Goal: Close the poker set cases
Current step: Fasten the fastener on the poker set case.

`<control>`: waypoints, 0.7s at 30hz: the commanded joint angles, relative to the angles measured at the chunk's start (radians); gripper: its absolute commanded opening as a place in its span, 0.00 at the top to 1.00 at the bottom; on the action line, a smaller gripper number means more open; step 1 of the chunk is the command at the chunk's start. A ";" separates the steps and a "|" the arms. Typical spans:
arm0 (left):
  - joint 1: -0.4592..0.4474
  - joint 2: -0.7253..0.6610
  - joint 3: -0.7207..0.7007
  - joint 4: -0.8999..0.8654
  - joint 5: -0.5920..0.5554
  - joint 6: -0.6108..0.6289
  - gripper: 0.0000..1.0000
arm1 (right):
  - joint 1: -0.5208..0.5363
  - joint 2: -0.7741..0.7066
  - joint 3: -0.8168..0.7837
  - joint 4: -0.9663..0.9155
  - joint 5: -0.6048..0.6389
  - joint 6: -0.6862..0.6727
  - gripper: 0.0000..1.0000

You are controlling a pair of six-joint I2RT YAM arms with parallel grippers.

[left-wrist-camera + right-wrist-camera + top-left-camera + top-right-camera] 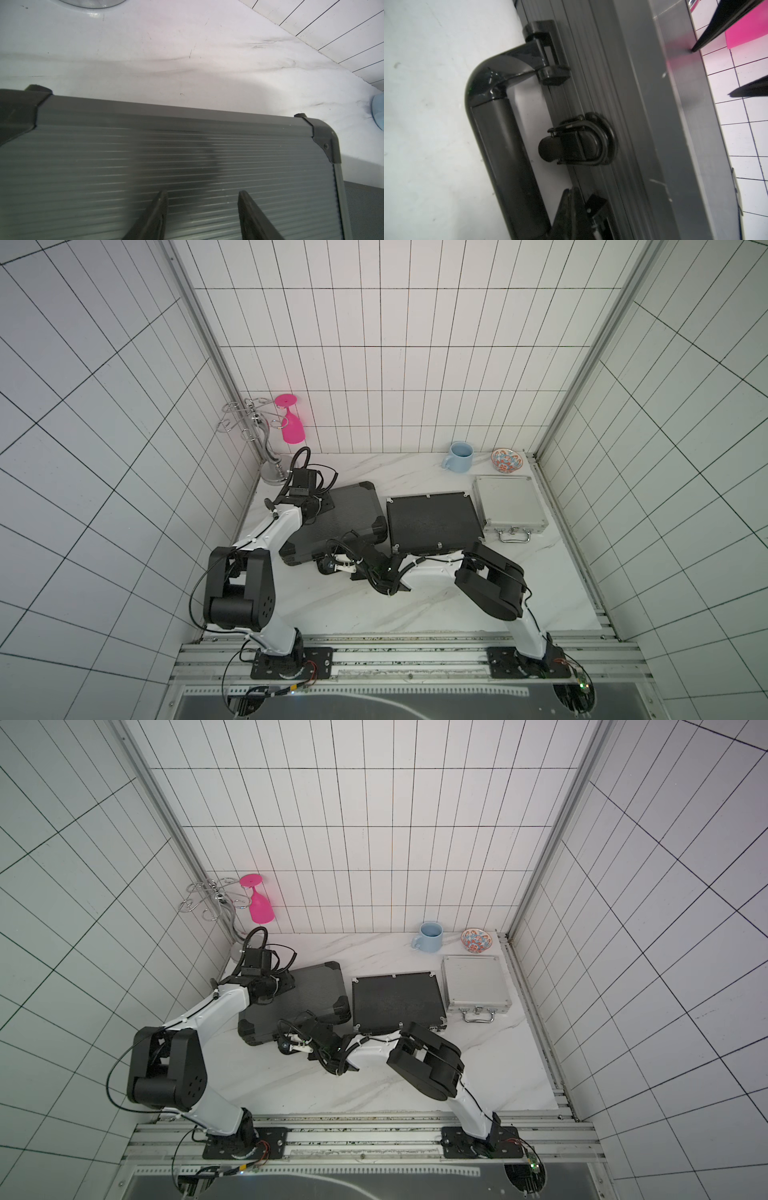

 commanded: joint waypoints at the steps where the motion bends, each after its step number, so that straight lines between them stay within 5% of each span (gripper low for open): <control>1: 0.000 0.058 -0.043 -0.285 0.042 -0.030 0.41 | 0.012 0.051 0.050 0.005 -0.018 -0.004 1.00; 21: 0.006 0.067 -0.029 -0.285 0.034 -0.034 0.38 | 0.056 0.131 0.123 -0.011 -0.010 -0.030 1.00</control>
